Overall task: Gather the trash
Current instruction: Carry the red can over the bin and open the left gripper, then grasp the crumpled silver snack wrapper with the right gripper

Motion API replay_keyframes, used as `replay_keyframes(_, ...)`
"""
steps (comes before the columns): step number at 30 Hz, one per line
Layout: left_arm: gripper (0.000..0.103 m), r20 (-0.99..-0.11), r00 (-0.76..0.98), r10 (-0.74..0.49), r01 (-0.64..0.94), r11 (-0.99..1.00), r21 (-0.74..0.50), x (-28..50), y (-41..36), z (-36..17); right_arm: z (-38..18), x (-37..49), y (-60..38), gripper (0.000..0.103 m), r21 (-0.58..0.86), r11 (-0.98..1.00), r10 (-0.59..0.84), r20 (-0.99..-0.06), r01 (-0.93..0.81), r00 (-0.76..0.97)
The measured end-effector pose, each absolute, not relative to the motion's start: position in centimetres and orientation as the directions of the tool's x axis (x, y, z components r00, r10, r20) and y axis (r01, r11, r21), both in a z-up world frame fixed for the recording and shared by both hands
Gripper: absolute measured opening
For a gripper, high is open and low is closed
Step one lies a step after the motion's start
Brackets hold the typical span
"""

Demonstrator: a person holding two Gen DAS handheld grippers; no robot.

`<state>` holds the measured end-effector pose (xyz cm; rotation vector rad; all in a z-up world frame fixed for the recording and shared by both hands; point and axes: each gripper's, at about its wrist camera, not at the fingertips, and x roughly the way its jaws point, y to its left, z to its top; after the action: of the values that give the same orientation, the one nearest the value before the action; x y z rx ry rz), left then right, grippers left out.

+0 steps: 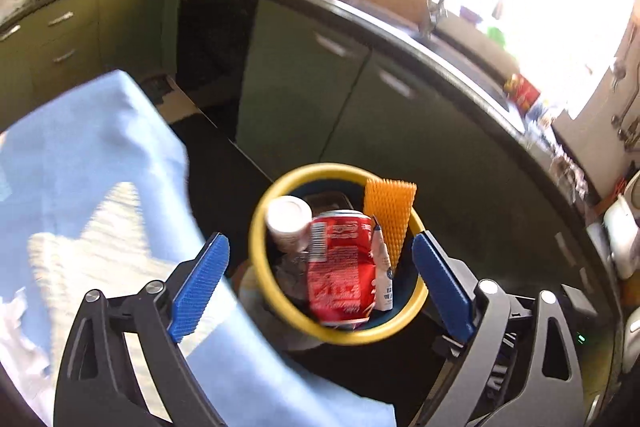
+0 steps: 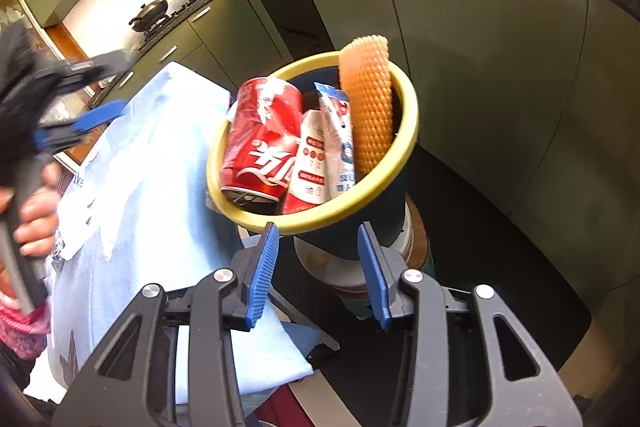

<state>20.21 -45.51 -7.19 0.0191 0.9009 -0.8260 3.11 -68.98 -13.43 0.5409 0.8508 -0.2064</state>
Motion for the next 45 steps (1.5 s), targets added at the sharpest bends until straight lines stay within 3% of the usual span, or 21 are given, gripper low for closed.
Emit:
replay_keyframes(8, 0.098, -0.58, 0.539, -0.61, 0.568, 0.772, -0.284, 15.9, -29.5, -3.3, -11.4, 6.1, -64.8, 0.04, 0.334, 0.901, 0.079, -0.754, 0.277, 0.653)
replay_keyframes(20, 0.098, -0.496, 0.826, -0.269, 0.23, 0.963, -0.14, 11.1, -6.9, -3.4, -7.5, 16.3, -48.8, 0.04, 0.273, 0.951, 0.305, -0.737, -0.147, 0.603)
replay_keyframes(30, 0.098, -0.474, 0.875, -0.101, 0.053, 0.992, -0.113, 10.1, 1.1, -4.3, -5.5, 20.1, -32.0, 0.04, 0.264, 0.836, 0.501, -0.724, -0.481, 0.473)
replay_keyframes(34, 0.098, -0.474, 0.874, -0.105, 0.055, 0.991, -0.119, 9.8, 2.1, -5.0, -6.1, 22.1, -28.2, 0.053, 0.309, 0.813, 0.531, -0.741, -0.493, 0.412)
replay_keyframes(45, 0.098, -0.479, 0.868, -0.128, 0.067, 0.988, -0.143, 9.2, 3.1, -6.2, -10.3, 26.1, -23.3, 0.056, 0.284, 0.841, 0.454, -0.834, -0.46, 0.315)
